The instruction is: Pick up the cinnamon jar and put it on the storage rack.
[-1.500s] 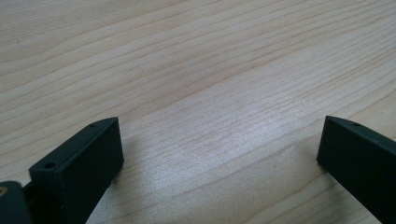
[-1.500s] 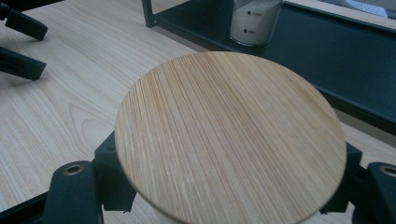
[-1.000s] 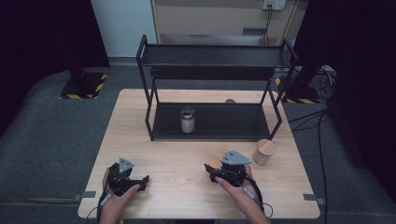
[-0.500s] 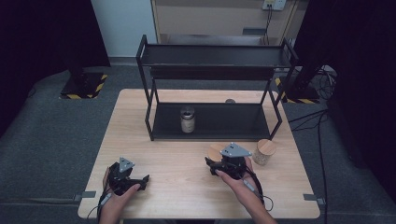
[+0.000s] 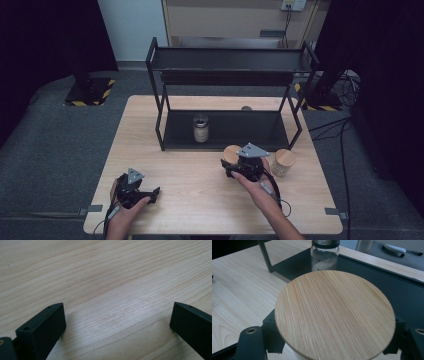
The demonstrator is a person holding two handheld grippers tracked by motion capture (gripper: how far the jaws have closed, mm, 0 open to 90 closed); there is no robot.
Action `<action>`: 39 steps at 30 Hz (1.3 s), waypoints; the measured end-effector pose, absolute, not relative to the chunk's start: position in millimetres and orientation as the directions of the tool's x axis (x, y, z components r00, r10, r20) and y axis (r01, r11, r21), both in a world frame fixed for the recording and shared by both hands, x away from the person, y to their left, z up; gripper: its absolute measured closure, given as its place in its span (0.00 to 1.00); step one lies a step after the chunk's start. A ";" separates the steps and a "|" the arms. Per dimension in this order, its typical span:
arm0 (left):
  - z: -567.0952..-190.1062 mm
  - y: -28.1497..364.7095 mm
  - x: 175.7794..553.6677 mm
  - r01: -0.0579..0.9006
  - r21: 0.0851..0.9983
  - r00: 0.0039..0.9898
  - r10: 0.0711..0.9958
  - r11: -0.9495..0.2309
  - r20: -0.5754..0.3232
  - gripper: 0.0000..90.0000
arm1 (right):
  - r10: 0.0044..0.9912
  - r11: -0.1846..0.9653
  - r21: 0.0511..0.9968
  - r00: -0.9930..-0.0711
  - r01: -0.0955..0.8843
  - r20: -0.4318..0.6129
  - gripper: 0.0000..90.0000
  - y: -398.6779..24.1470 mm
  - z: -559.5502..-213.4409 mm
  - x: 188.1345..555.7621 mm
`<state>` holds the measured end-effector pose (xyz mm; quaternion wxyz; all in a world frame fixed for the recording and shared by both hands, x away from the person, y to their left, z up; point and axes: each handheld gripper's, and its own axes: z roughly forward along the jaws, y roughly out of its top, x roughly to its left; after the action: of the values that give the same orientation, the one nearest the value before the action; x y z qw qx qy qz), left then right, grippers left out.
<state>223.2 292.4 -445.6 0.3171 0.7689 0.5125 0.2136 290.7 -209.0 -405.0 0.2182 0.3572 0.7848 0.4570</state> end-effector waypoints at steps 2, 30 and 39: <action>-445.6 292.4 223.2 0.653 0.707 0.383 0.924 -0.274 0.004 0.00 | 0.764 0.324 0.874 -0.645 0.361 -0.017 0.28 -208.5 -404.3 293.8; -445.7 293.1 223.6 0.651 0.707 0.387 0.922 -0.276 0.004 0.00 | 0.796 0.316 0.880 -0.604 0.356 -0.042 0.28 -192.5 -388.0 331.0; -445.7 293.0 223.6 0.651 0.707 0.387 0.922 -0.277 0.004 0.00 | 0.810 0.315 0.877 -0.584 0.363 -0.049 0.28 -185.9 -383.6 342.5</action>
<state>223.6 293.0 -445.7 0.3177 0.7700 0.5107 0.2132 342.5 -185.9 -383.6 0.2511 0.3805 0.7710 0.4447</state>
